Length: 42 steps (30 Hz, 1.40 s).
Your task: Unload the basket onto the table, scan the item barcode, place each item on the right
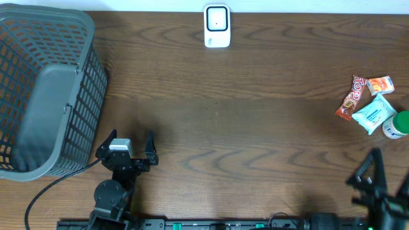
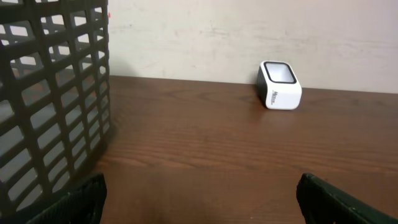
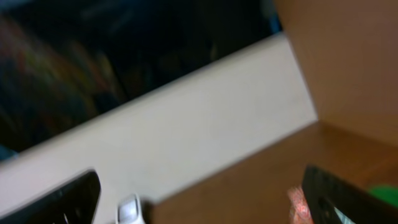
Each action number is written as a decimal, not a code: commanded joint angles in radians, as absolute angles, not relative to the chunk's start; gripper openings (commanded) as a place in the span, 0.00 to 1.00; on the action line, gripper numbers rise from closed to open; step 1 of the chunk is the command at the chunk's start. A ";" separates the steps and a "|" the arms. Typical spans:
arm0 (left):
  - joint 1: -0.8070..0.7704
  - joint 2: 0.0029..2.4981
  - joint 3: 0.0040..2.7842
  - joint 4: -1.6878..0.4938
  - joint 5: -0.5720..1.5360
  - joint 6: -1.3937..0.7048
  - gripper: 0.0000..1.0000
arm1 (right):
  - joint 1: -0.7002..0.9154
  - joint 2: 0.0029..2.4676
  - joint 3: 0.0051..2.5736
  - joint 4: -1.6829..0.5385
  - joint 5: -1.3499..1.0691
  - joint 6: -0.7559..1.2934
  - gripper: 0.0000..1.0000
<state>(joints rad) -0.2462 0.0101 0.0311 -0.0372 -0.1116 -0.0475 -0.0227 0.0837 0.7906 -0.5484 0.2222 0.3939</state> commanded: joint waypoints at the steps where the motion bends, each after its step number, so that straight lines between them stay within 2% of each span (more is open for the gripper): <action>1: -0.250 0.004 0.004 -0.059 -0.131 -0.034 0.98 | -0.013 0.074 0.646 -0.405 0.152 0.384 0.99; 7: -0.250 0.004 0.004 -0.059 -0.131 -0.034 0.98 | -0.013 0.030 0.387 -0.136 0.121 0.384 0.99; 16: -0.250 0.004 0.004 -0.059 -0.131 -0.034 0.98 | -0.014 0.006 0.139 0.088 0.095 0.384 0.99; 25: -0.250 0.004 0.004 -0.059 -0.131 -0.034 0.98 | -0.014 0.006 0.012 0.101 0.095 0.376 0.99; 31: -0.250 0.004 0.004 -0.059 -0.131 -0.034 0.98 | -0.013 0.006 0.006 0.069 -0.070 0.091 0.99; 38: -0.250 0.004 0.004 -0.059 -0.131 -0.034 0.98 | -0.013 0.006 0.006 -0.075 0.025 0.242 0.99; 42: -0.250 0.004 0.004 -0.059 -0.131 -0.034 0.98 | -0.013 0.006 0.006 -0.075 0.024 0.238 0.99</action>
<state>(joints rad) -0.2462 0.0101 0.0311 -0.0368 -0.1116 -0.0475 -0.0227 0.0120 0.0071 -0.0704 0.0010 0.2138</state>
